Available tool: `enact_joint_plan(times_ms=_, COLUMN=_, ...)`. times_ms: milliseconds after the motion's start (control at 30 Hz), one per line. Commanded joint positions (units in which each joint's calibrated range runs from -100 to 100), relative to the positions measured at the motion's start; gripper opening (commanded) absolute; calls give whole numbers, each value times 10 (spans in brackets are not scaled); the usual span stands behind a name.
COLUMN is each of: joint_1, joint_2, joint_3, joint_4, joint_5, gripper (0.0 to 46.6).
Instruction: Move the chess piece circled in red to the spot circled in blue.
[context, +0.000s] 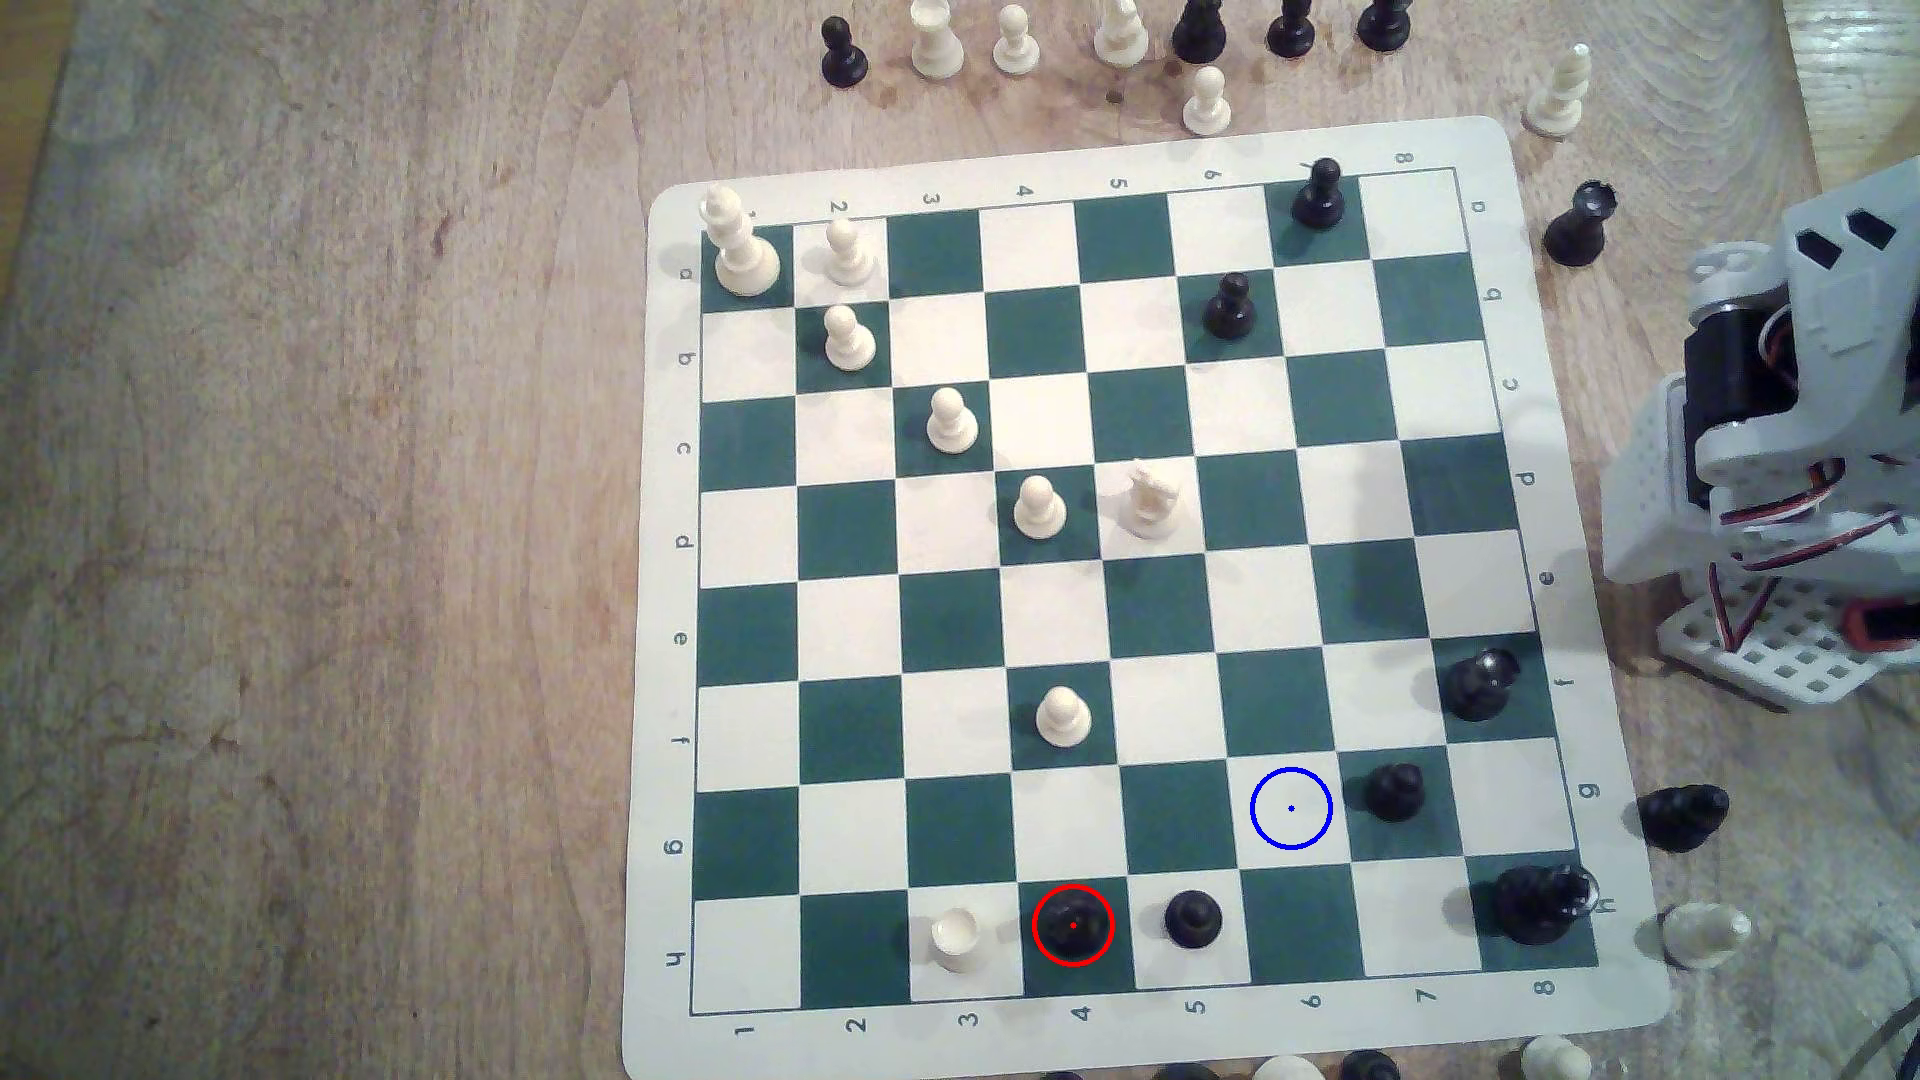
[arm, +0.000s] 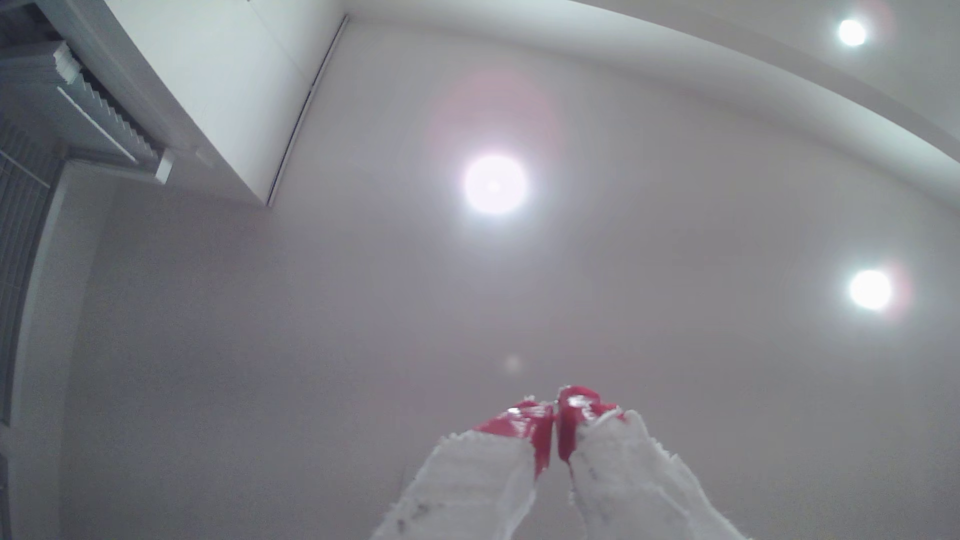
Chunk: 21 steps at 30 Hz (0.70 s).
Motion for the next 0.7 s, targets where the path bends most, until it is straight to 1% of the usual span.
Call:
enact_joint_plan(times_ms=0, joint_1=-10, joint_2=-2, joint_3=12, joint_4=27, joint_5=3, gripper=2)
enact_joint_plan(times_ms=167, joint_1=-28, joint_2=-2, joint_3=12, joint_4=298, joint_5=3, gripper=2)
enact_joint_plan(times_ms=200, joint_1=-29, joint_2=-2, joint_3=12, joint_4=376, joint_5=2, gripper=2)
enact_joint_plan(times_ms=333, joint_1=-14, joint_2=-2, joint_3=12, joint_4=538, joint_5=2, gripper=2)
enact_joint_plan(times_ms=367, joint_1=-6, joint_2=-2, joint_3=12, joint_4=640, joint_5=0, gripper=2)
enact_joint_plan(times_ms=567, joint_1=-5, joint_2=-2, joint_3=-38, joint_4=873, joint_5=0, gripper=2)
enact_joint_plan(times_ms=667, joint_1=-4, joint_2=-2, joint_3=-54, joint_4=941, joint_5=3, gripper=2)
